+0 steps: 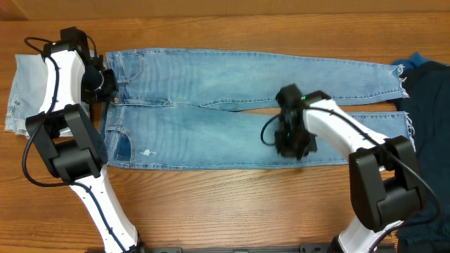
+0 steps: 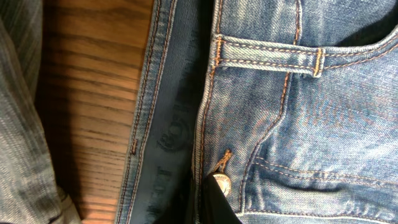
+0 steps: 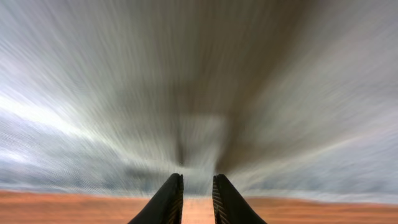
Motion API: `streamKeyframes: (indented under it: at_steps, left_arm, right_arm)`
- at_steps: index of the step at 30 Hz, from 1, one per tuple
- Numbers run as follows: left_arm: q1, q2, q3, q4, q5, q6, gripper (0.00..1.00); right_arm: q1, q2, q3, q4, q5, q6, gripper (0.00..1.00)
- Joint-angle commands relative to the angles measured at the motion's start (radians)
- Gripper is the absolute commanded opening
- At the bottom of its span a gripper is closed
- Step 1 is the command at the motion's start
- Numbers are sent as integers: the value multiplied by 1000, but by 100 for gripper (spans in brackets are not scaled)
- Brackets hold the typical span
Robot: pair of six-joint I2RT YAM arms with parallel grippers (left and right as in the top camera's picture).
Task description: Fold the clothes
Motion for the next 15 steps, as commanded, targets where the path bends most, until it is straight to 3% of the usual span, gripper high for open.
streamKeyframes:
  at_steps: [1,4,9,11,15]
  left_arm:
    - [2,7,25,4,-47,-10,4]
    - [-5,7,25,7,-29,-10,4]
    - [-16,7,25,8,-29,-10,4]
    - [-16,7,25,9,-29,-10,4]
    - [-16,7,25,9,-34,-10,4]
  right_arm:
    - [-116,-4,147,1,57,2,20]
    - [-314,-4,253,38,57,-7,23]
    - [-587,19,268,257,-18,-88,21]
    - [-621,63,268,367,-3,-188,10]
    - [-622,159,268,469,65,-195,4]
